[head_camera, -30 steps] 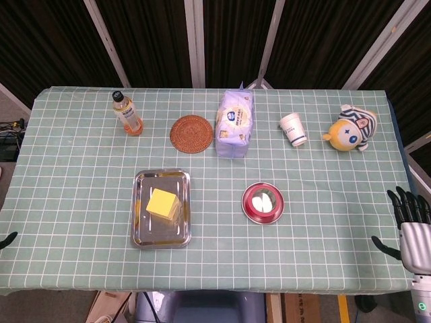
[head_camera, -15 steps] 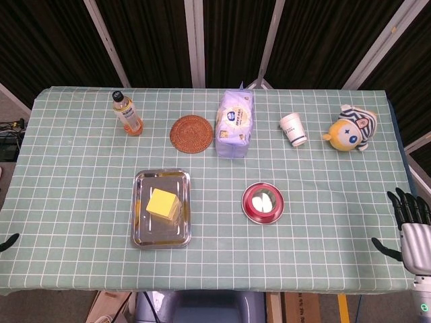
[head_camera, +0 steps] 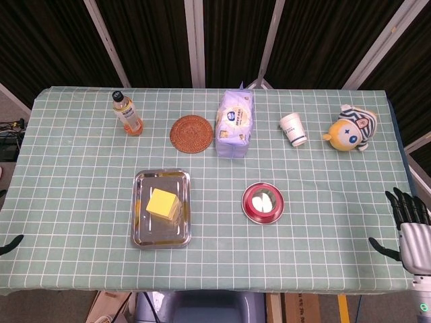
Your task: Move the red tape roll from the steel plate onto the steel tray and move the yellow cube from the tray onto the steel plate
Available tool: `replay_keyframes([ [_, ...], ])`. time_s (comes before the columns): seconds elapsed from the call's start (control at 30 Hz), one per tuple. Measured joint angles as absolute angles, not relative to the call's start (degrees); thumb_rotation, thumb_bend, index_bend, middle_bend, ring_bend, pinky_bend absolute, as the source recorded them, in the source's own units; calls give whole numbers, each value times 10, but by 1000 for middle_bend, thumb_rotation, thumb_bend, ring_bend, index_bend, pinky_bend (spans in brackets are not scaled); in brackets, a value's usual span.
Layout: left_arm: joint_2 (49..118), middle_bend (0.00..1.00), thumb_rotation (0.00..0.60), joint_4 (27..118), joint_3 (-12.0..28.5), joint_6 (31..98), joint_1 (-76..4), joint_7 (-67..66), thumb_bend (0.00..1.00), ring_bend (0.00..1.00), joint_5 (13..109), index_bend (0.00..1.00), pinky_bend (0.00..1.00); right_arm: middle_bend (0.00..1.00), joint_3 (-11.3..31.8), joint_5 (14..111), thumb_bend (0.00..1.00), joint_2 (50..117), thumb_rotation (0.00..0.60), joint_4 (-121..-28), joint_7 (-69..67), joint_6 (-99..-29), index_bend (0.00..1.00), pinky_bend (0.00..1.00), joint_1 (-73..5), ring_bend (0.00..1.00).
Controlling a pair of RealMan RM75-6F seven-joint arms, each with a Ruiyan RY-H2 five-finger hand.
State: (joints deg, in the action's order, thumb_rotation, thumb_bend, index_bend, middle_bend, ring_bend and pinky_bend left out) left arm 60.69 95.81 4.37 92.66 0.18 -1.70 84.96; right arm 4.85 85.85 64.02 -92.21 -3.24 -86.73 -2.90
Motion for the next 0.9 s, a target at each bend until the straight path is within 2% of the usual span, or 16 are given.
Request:
replay_keyframes([
  [0.2,612,0,600,959,47,906,-6,-29,161,0,833,148,51,38,47,865,158,639,600,-952,-35,-819,44,0,-57,0],
  [0.4,612,0,600,961,48,903,-7,-30,161,0,827,148,51,21,65,829,130,629,600,-1003,12,-719,28,0,-117,0],
  [0.67,610,0,600,962,53,909,-3,-34,161,0,817,148,51,8,93,733,111,644,600,-1059,105,-592,16,0,-217,0],
  [0.9,609,0,600,963,56,910,-1,-34,161,0,808,148,51,7,110,614,111,682,600,-1068,193,-537,16,0,-286,0],
])
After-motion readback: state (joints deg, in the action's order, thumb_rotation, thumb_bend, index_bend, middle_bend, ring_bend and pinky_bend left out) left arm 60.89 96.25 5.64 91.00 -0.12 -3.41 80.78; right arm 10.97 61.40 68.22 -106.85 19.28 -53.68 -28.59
